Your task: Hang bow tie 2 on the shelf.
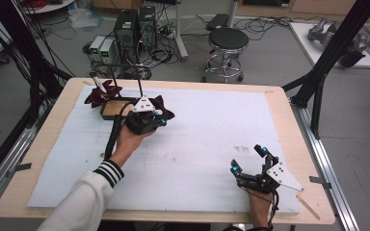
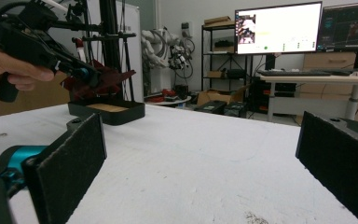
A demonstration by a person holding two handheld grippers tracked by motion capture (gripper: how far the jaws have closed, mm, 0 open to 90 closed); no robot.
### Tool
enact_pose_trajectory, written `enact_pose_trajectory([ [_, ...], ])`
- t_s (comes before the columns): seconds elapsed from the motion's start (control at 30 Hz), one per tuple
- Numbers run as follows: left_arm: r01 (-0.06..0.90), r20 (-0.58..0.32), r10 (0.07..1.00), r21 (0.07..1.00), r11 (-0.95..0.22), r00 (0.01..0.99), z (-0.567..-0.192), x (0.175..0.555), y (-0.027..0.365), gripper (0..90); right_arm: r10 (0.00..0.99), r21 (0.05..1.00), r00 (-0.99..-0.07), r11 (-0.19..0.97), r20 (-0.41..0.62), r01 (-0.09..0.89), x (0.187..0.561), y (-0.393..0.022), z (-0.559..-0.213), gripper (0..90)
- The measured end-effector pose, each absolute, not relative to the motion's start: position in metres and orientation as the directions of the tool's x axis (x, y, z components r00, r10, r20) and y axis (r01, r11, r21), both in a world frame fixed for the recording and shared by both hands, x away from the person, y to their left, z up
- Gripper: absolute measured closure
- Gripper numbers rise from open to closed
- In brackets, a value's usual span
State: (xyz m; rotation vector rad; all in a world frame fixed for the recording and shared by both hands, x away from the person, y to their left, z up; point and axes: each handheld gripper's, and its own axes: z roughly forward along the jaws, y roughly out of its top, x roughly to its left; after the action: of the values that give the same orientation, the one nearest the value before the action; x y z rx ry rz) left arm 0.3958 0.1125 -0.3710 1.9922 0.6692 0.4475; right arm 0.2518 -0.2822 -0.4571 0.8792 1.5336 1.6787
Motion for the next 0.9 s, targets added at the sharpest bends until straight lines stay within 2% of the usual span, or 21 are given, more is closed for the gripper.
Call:
enact_pose_trajectory([
  [0.1,0.226,0.054,0.603,0.898,-0.378,0.796,-0.364,0.394,0.119,82.3,0.845,0.997,-0.533,-0.065,0.032,-0.044,0.252,-0.282,-0.457,0.7],
  [0.37,0.176,0.046,0.592,0.934,-0.311,0.805,-0.343,0.392,0.127,82.3,0.844,0.997,-0.535,-0.07,0.04,-0.035,0.251,-0.282,-0.457,0.8],
  [0.9,0.092,0.079,0.556,0.957,-0.274,0.828,-0.317,0.393,0.133,82.4,0.844,0.997,-0.536,-0.067,0.038,-0.036,0.251,-0.282,-0.457,0.8],
])
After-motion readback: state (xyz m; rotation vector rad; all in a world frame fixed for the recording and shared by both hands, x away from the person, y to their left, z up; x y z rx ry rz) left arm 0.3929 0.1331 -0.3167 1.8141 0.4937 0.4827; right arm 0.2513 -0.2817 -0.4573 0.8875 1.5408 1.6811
